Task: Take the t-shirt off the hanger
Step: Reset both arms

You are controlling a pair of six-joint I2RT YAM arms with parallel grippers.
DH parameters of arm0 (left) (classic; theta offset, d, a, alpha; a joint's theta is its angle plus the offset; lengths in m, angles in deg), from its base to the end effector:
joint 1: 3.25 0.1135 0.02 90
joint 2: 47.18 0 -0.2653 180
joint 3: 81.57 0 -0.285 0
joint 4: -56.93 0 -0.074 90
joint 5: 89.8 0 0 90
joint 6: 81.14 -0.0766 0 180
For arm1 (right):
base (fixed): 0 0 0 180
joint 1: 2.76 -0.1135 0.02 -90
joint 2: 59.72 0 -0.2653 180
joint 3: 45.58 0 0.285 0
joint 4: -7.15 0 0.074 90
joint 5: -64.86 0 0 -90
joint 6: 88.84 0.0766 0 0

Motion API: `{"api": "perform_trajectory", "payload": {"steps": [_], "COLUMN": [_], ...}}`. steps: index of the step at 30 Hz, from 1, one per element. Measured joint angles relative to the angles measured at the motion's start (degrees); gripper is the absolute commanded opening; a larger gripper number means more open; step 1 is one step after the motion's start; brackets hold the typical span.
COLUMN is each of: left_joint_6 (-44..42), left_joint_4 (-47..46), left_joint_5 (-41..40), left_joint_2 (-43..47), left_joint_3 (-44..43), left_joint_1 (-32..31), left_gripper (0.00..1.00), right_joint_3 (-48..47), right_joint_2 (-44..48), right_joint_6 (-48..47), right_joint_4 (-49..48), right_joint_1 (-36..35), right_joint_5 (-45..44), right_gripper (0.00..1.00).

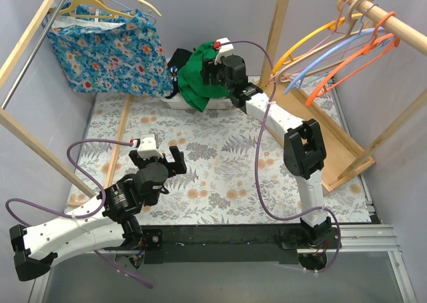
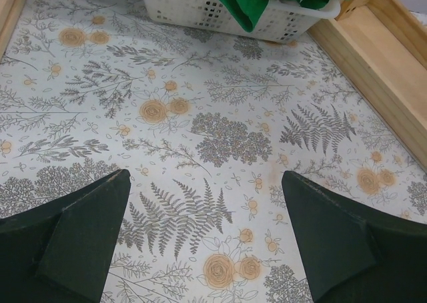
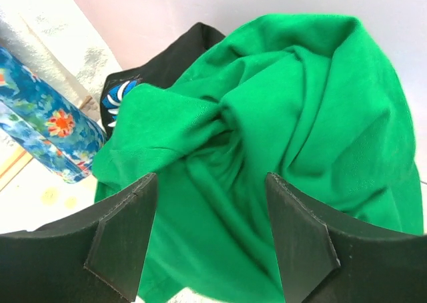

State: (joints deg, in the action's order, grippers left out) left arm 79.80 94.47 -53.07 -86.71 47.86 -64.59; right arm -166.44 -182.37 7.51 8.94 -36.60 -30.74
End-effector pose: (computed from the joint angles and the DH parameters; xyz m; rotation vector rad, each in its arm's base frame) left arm 0.1509 -0.1481 0.2835 -0.7103 1.7544 -0.6563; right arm 0.5008 0.3268 0.3186 -0.3186 1.6216 0.4570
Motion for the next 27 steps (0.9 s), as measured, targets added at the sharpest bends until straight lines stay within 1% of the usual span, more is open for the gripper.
{"api": "perform_trajectory", "payload": {"steps": [7,12,14,17,22,27], "left_joint_6": [0.6,0.9,0.9,1.0,2.1,3.1], "left_joint_4": [0.8,1.6,1.6,1.7,3.1,3.9], "left_joint_5": [0.8,1.3,1.3,1.2,0.7,0.5], "left_joint_2": [1.0,1.0,1.0,1.0,0.8,-1.5], "left_joint_3": [-0.2,-0.7,-0.8,-0.9,-1.0,-2.2], "left_joint_1": [0.0,0.0,0.0,0.0,0.0,0.0], "left_gripper": [0.98,0.98,0.98,0.98,0.98,0.98], "right_joint_3": [7.0,11.2,14.8,21.7,33.2,45.9], "right_joint_2": [4.0,6.2,8.5,14.4,26.6,38.9], "right_joint_6": [-0.3,-0.8,-1.2,-2.0,-2.1,-1.5], "right_joint_4": [-0.1,0.0,0.0,1.1,3.8,5.5], "right_joint_1": [-3.4,-4.3,-4.9,-6.9,-10.3,-11.2], "right_joint_5": [-10.0,-12.8,-13.9,-14.1,-11.1,-8.9], "right_gripper": [0.73,0.72,0.72,0.72,0.72,0.73]}}
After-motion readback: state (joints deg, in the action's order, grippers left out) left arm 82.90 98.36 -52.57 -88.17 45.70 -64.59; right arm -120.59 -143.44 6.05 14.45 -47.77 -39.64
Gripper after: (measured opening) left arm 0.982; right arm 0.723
